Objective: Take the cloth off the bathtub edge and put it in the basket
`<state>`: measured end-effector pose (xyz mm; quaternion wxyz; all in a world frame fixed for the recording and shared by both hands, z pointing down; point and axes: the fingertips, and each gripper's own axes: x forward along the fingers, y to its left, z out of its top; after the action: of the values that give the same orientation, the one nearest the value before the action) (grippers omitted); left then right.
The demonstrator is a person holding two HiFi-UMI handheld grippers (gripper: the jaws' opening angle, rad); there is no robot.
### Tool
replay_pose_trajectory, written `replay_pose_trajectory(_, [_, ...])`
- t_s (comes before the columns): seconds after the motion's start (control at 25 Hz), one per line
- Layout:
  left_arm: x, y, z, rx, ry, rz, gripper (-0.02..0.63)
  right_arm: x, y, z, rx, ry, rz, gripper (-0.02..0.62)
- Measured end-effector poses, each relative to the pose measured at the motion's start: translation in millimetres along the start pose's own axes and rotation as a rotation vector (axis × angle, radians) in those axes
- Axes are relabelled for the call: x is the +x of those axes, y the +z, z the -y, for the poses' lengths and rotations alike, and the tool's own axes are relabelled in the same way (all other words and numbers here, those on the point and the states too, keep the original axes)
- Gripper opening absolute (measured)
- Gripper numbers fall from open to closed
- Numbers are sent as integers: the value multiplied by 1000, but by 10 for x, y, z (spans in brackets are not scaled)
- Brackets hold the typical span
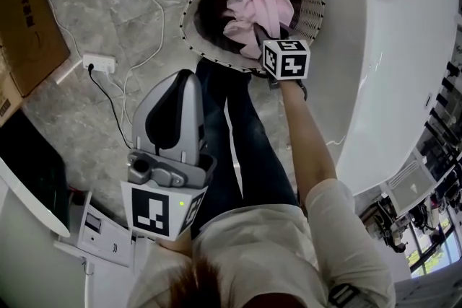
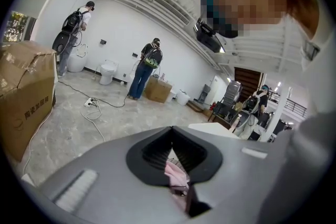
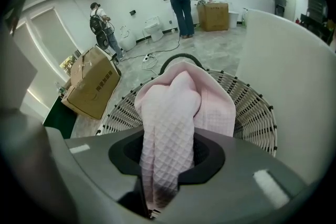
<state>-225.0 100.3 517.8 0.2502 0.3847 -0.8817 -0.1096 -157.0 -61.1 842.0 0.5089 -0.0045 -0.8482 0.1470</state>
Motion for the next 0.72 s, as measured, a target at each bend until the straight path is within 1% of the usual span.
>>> replay_pose_trajectory(0.28, [-13,-89,-75,-10,8,-15,48,221,-181,31,-11,-13,-61,120])
replay_pose_trajectory(0.72, [-2,-192,-91,-29,5,-28,48,292,-200,75,-12,-23,-63,120])
